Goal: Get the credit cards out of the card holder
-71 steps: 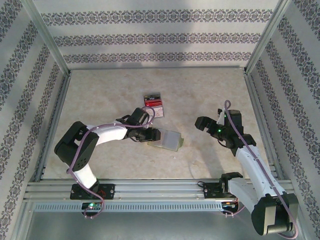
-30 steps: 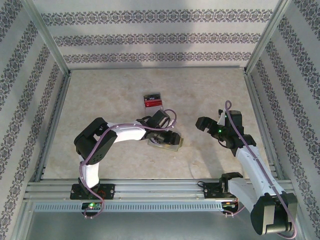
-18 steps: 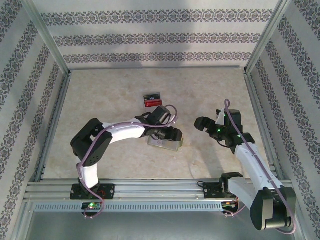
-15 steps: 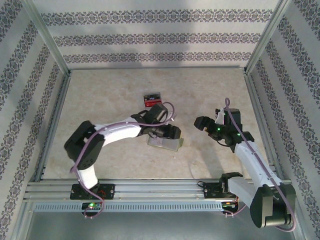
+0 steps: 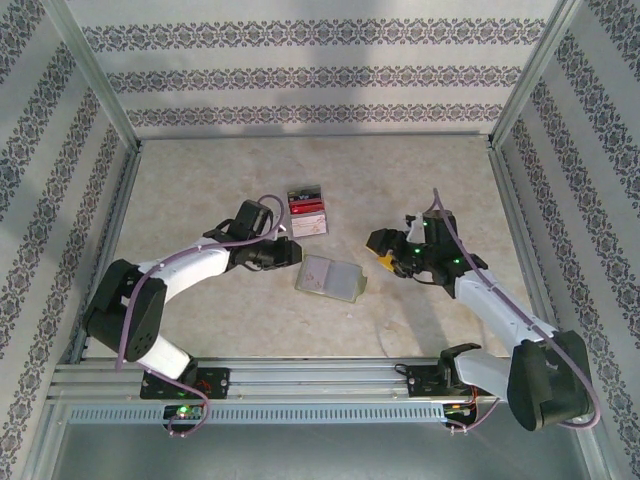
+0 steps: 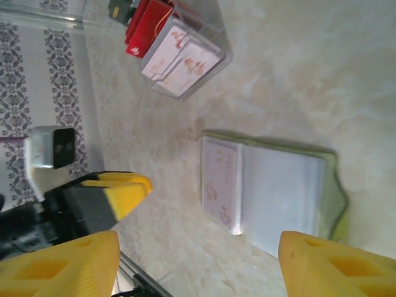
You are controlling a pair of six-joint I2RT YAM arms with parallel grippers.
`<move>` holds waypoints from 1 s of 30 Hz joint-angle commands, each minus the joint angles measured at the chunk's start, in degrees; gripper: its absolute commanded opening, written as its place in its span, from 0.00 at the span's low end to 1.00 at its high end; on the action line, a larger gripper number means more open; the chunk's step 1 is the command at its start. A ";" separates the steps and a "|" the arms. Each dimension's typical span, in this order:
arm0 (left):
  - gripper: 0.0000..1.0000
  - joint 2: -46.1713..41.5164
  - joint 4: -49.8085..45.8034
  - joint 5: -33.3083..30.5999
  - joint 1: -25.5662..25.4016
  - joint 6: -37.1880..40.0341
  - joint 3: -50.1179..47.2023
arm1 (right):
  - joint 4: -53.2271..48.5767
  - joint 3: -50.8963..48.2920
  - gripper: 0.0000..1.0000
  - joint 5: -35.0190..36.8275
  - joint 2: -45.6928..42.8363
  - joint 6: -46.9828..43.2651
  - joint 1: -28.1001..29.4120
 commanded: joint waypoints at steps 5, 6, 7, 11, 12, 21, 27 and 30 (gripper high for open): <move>0.17 6.51 8.09 6.15 0.35 -2.44 0.39 | 10.06 0.17 0.68 5.69 4.97 6.05 8.71; 0.17 7.52 9.21 6.60 0.37 -2.97 0.40 | 10.56 0.17 0.68 6.01 5.69 6.27 9.51; 0.16 8.31 10.09 7.04 0.37 -3.35 0.38 | 10.87 0.17 0.67 6.19 6.44 6.38 10.00; 0.14 11.31 11.59 7.79 0.40 -3.63 0.62 | 11.69 0.27 0.66 6.72 9.04 6.75 11.44; 0.14 11.87 11.77 7.96 0.35 -3.57 0.76 | 11.69 0.26 0.66 6.72 9.52 6.76 11.62; 0.13 12.88 9.61 5.38 0.36 -2.04 0.65 | 11.68 -0.09 0.65 7.32 12.59 6.53 12.83; 0.13 12.82 8.28 4.08 0.39 -0.97 0.38 | 11.69 0.44 0.66 8.88 13.67 7.10 14.38; 0.13 12.90 7.82 3.73 0.39 -0.67 0.40 | 11.86 0.78 0.66 9.93 14.33 7.41 15.43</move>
